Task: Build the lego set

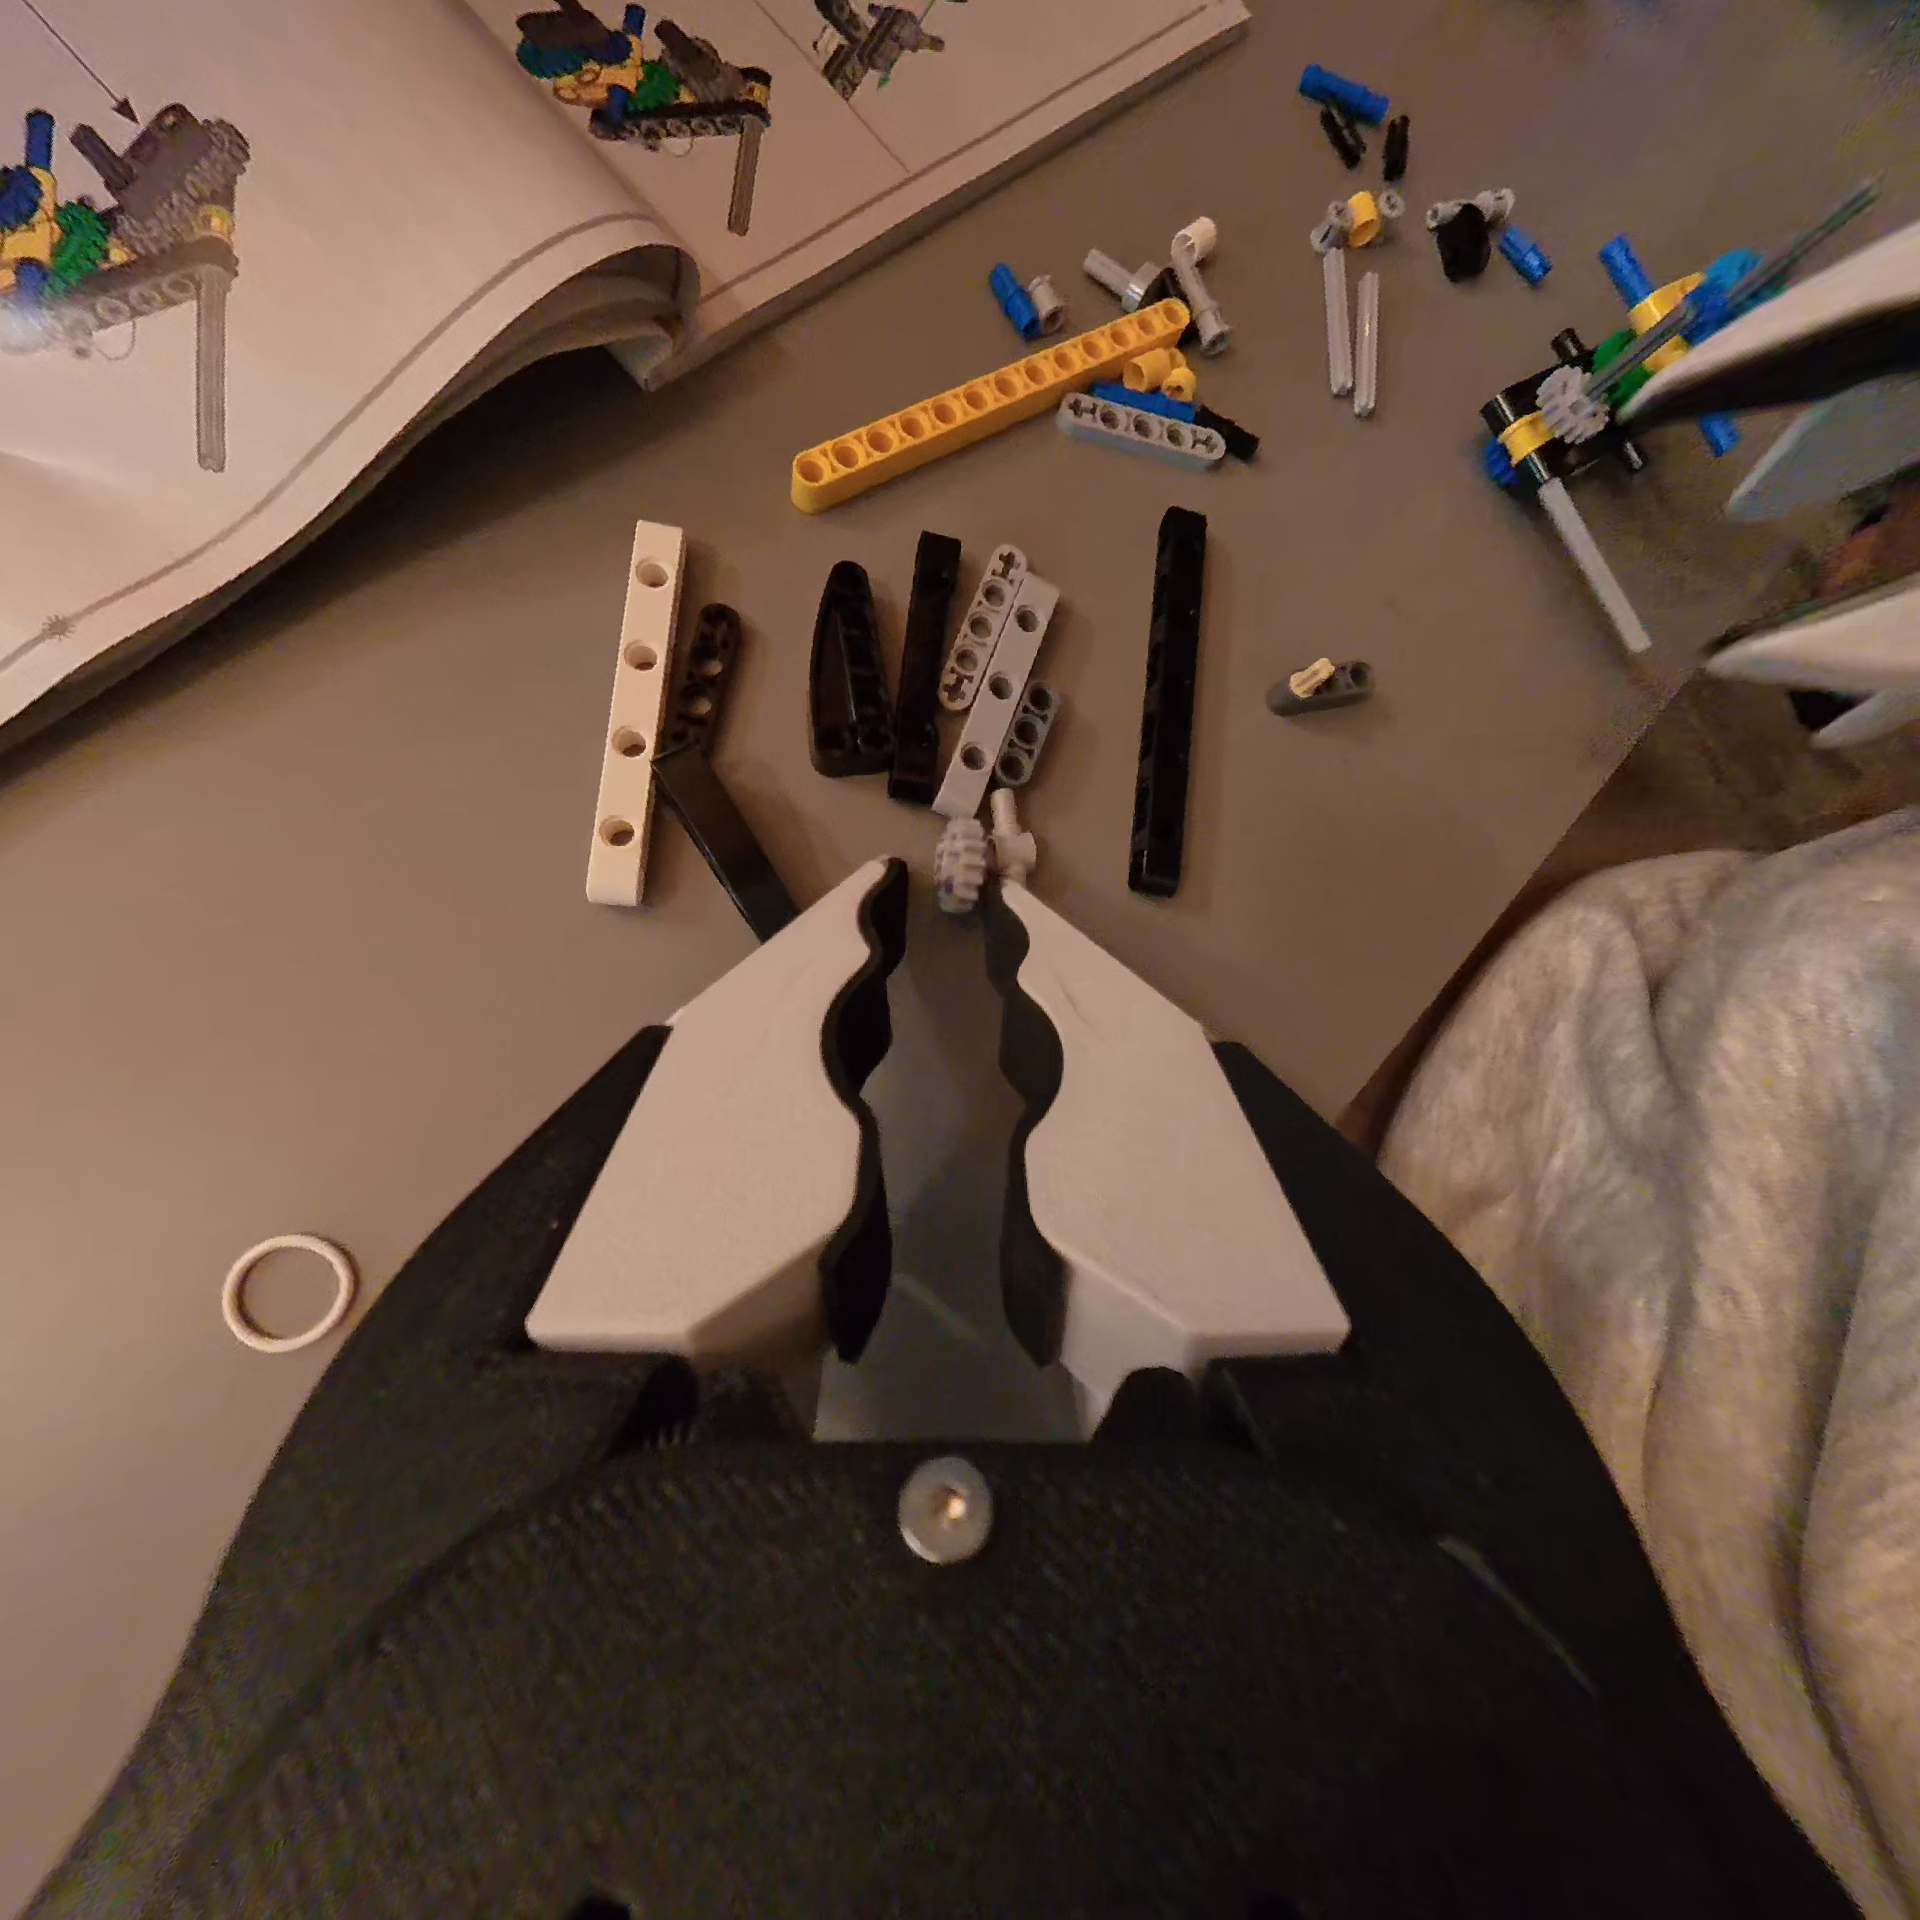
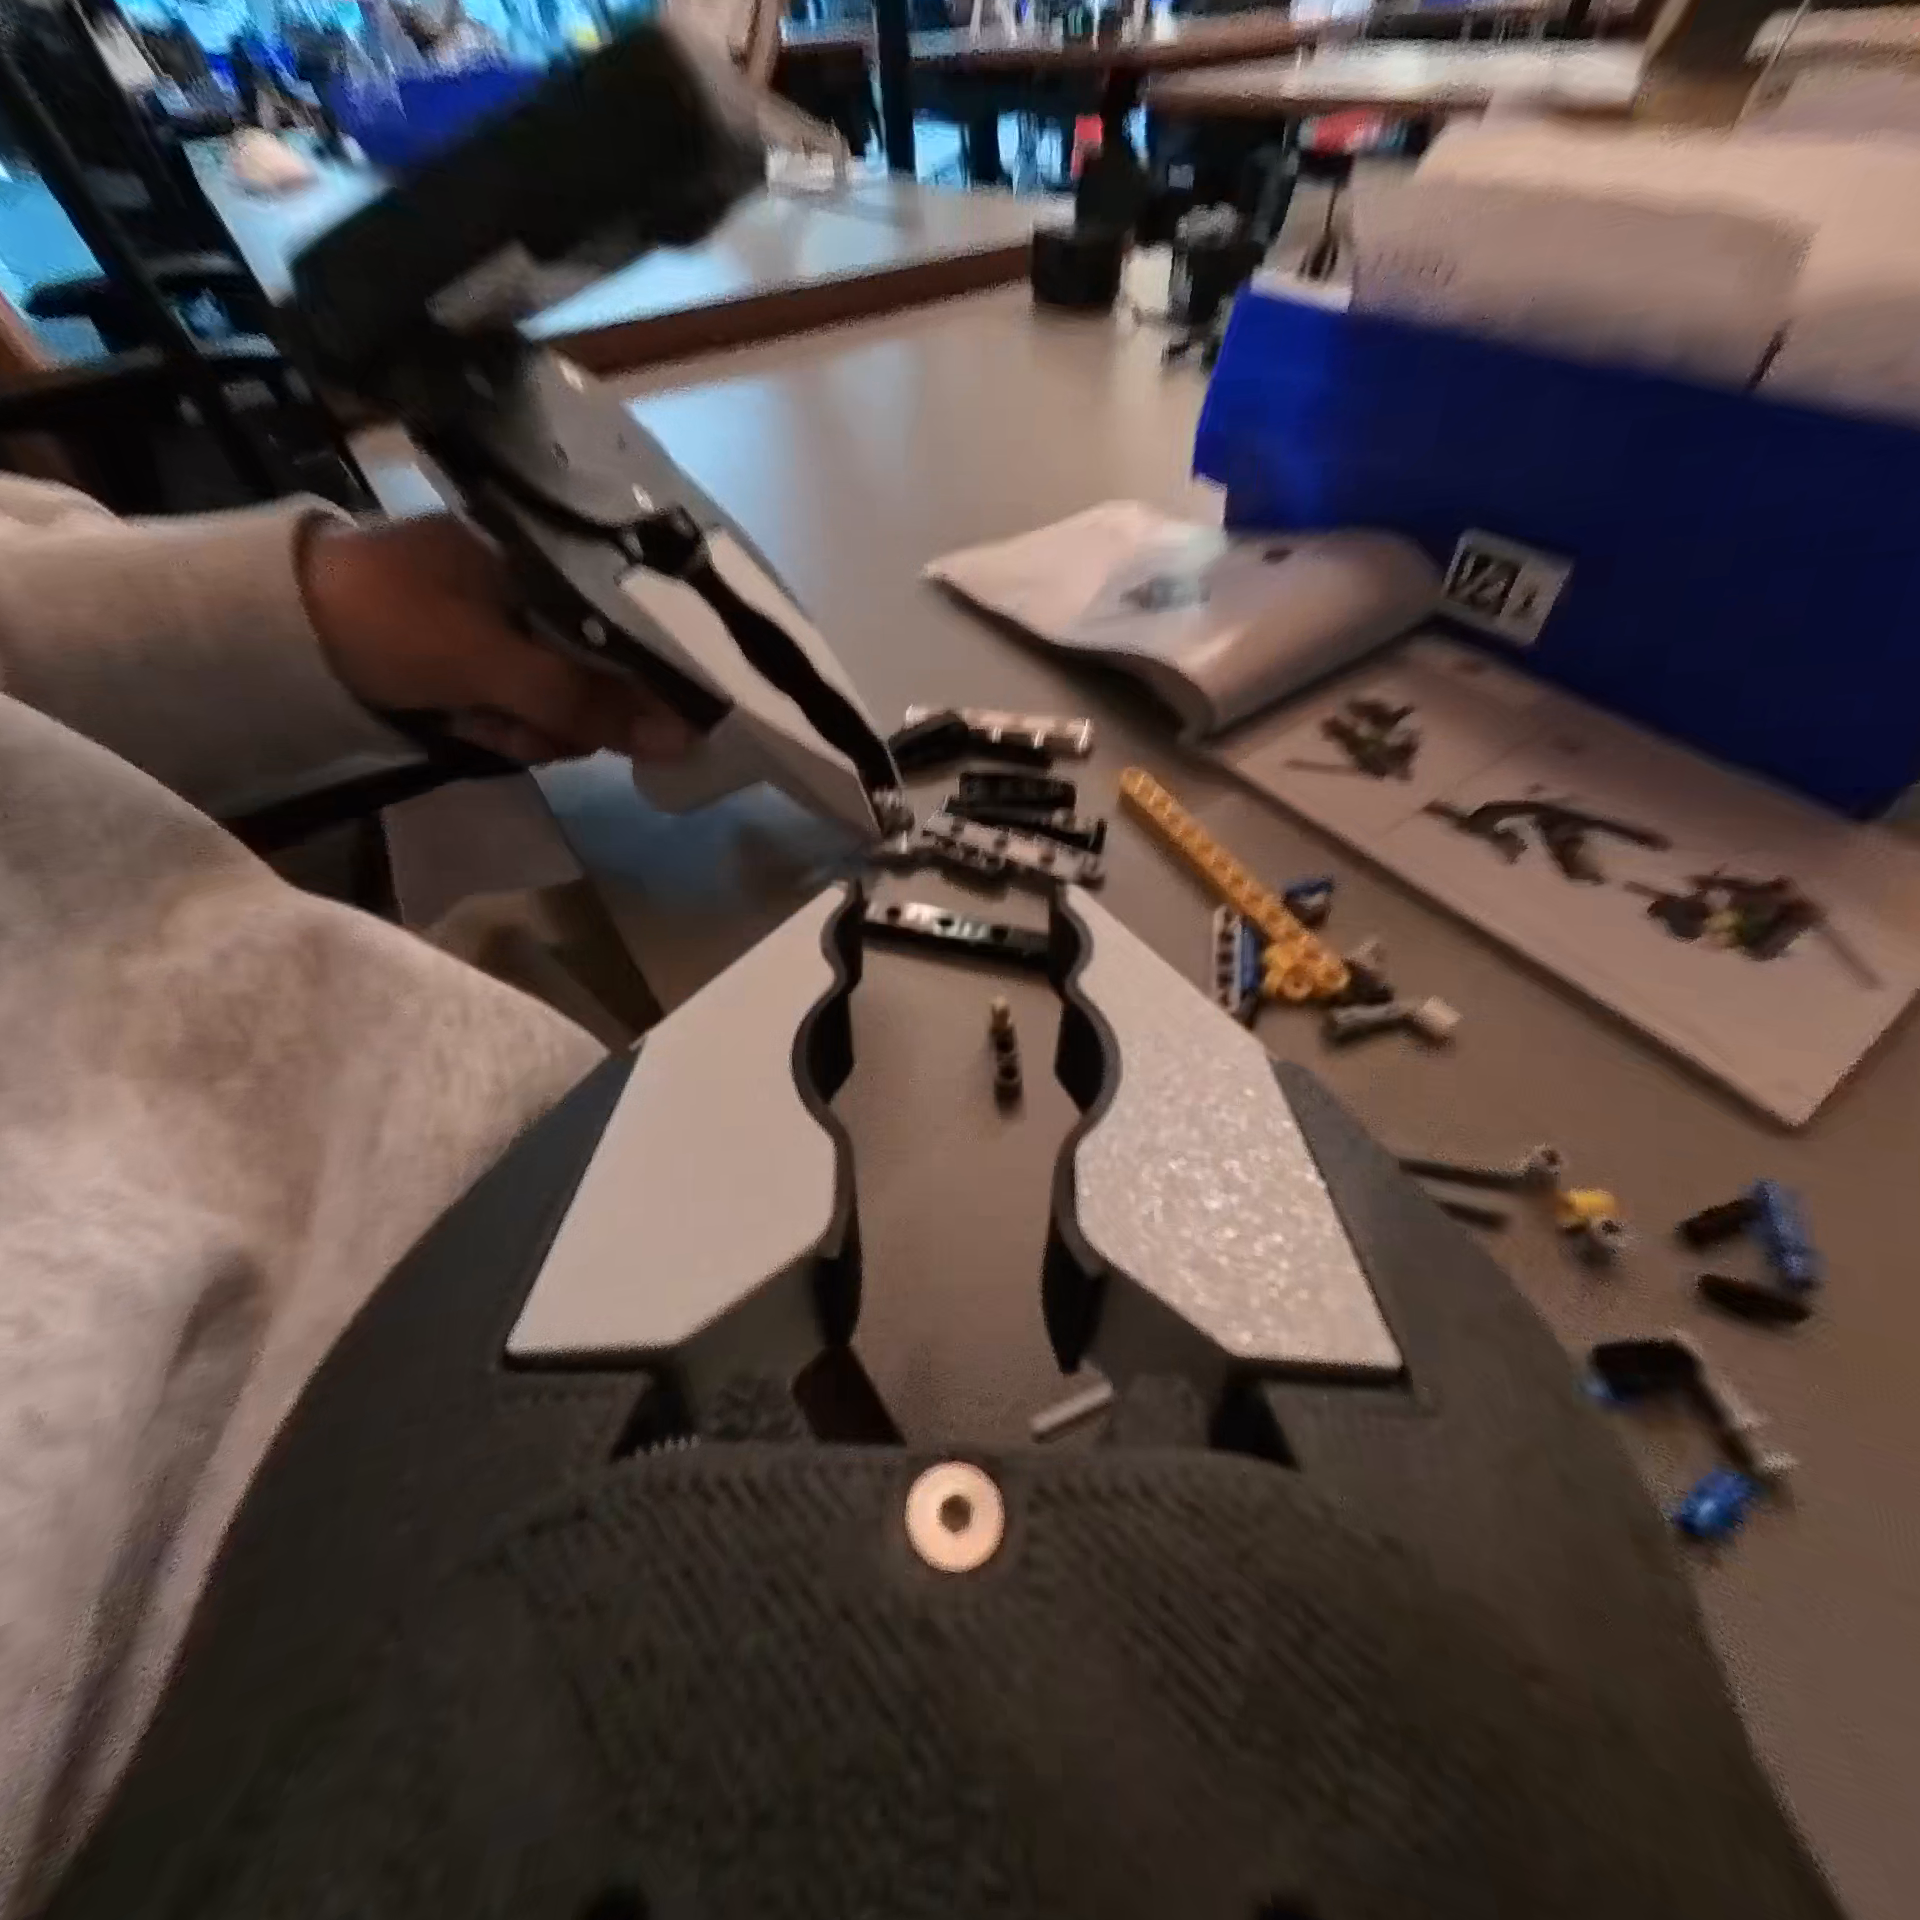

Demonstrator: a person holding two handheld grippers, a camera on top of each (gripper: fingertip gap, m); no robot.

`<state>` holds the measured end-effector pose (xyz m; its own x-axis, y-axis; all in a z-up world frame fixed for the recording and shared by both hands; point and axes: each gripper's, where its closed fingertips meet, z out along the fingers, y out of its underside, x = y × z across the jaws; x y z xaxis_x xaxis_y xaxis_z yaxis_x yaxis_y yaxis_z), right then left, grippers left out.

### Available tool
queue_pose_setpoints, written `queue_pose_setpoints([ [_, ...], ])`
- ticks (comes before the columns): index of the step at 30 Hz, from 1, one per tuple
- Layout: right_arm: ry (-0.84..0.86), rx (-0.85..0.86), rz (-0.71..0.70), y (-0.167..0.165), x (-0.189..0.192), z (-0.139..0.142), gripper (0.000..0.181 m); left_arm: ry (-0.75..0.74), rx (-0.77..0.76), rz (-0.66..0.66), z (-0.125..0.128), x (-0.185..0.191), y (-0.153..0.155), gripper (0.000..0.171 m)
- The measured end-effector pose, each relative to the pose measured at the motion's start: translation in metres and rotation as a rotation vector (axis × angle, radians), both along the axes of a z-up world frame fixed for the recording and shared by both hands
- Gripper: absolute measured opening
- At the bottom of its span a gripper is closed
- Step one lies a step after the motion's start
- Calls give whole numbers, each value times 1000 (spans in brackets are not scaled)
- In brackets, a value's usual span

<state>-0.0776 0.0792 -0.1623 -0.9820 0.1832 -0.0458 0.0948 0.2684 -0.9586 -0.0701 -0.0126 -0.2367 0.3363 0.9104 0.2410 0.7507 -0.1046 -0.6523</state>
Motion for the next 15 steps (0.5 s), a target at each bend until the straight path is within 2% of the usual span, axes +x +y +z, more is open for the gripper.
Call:
queue_pose_setpoints([
  [5,-31,151,-65,-2,-2,-37,29,41,18,-5,5,-2,1,5],
  [10,-70,211,-92,-3,-5,-49,28,36,16,-12,5,-3,2,16],
  [15,-67,280,-100,-9,-8,-60,19,47,7,-10,4,-4,1,16],
])
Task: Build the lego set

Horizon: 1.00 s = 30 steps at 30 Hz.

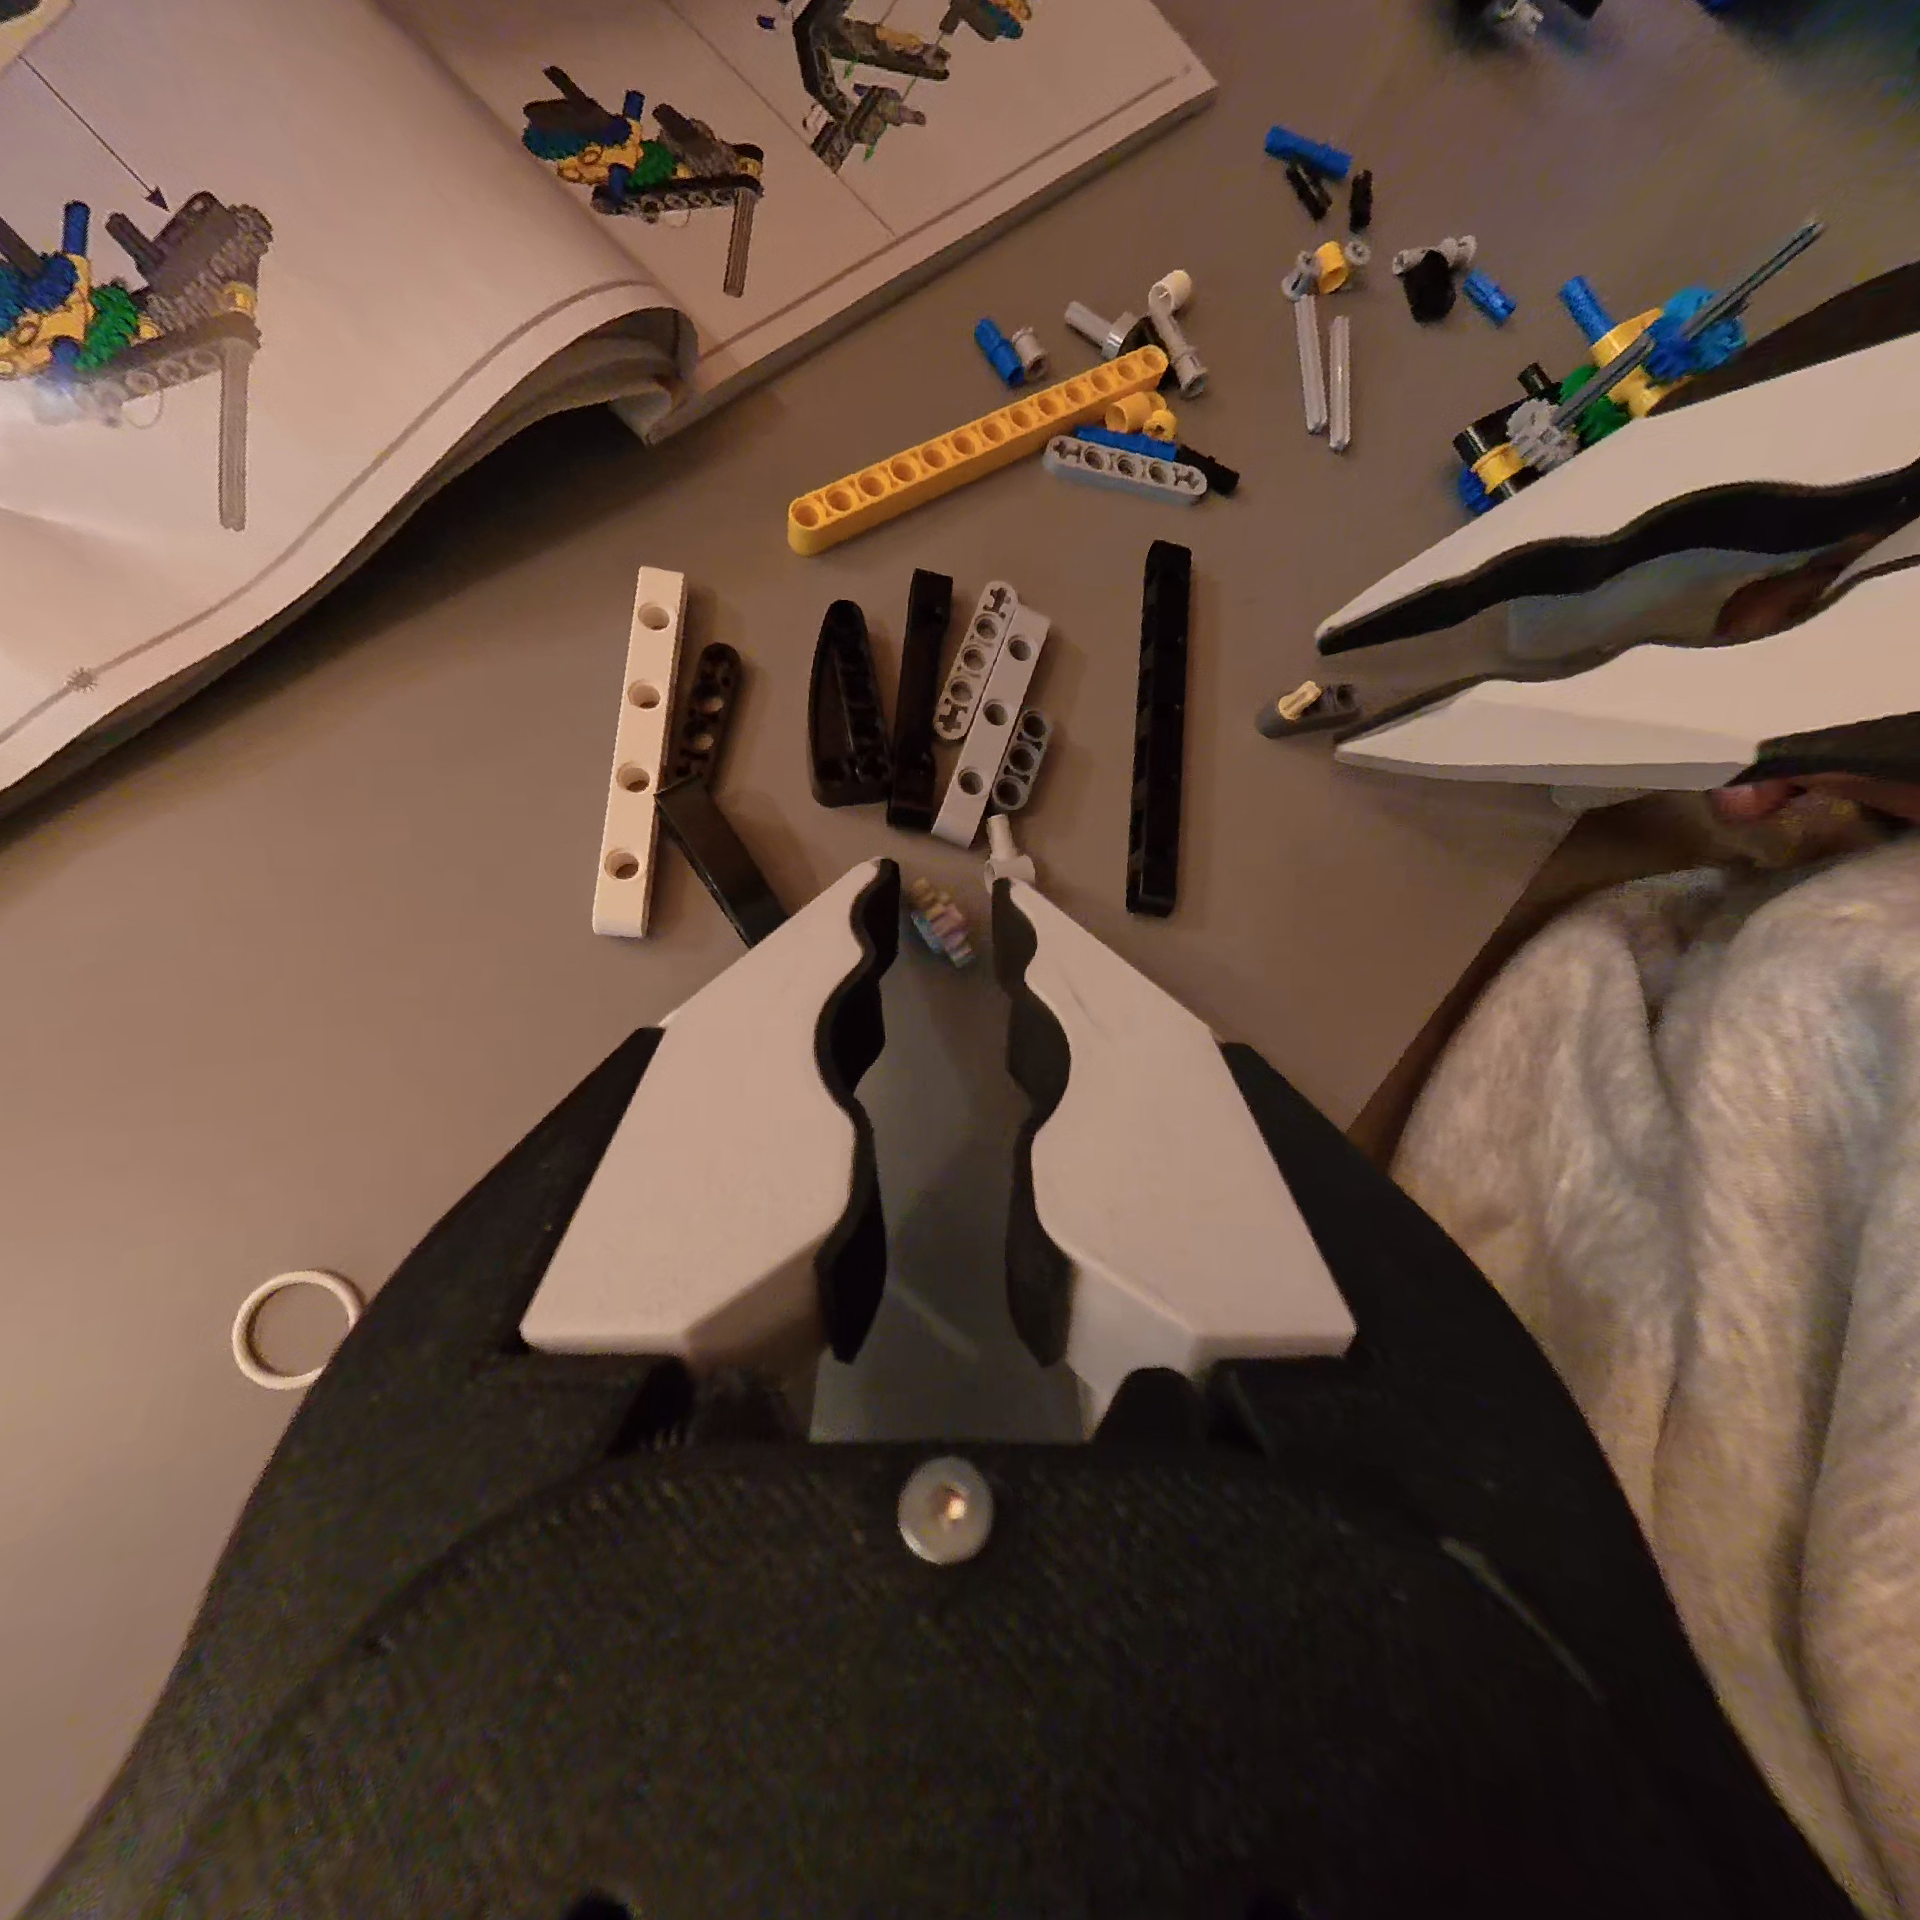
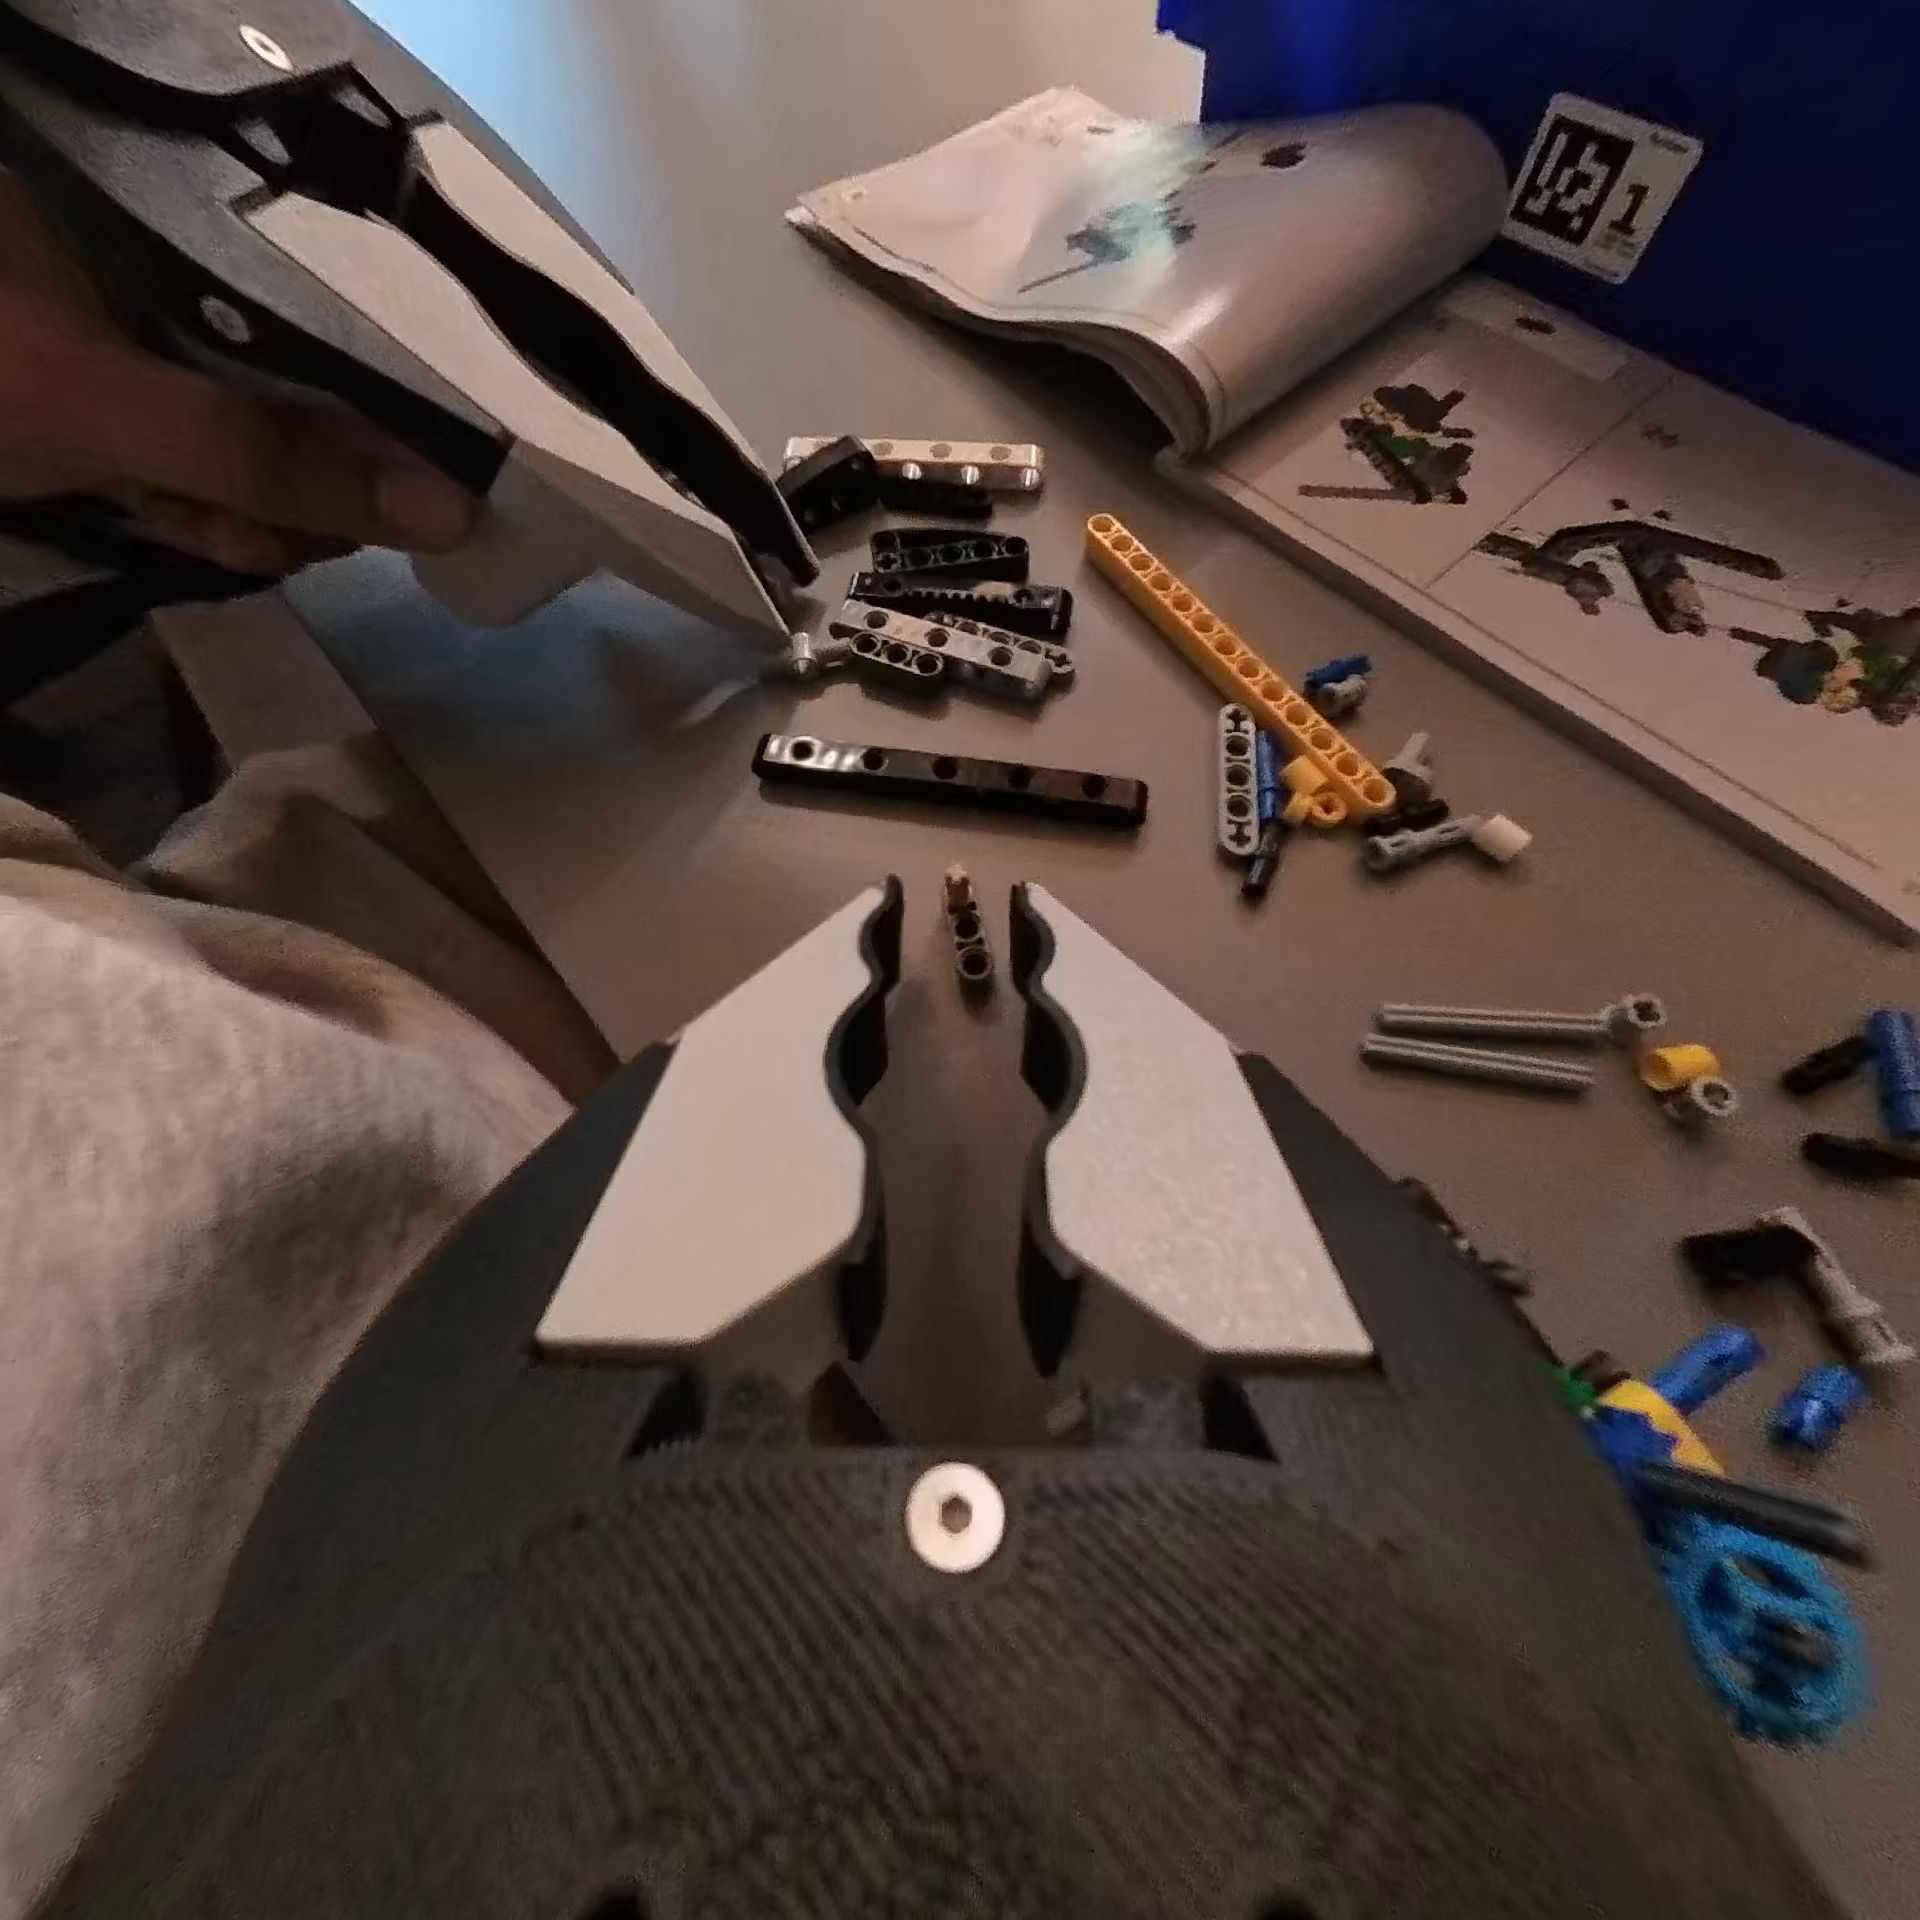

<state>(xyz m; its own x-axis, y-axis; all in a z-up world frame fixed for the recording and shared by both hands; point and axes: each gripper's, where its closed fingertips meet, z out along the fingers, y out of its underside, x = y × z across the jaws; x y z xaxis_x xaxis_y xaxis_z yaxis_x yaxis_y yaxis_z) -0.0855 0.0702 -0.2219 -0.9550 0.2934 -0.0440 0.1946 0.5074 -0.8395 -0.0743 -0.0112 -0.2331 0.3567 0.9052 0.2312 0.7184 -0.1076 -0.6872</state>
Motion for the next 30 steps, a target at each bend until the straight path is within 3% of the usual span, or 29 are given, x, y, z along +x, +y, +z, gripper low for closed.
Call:
queue_pose_setpoints([
  [7,12,52,-12,1,-3,-9,10,-2,-31,13,0,2,-5,12],
  [30,-8,19,0,4,-1,-7,6,20,-86,70,1,7,-16,20],
])
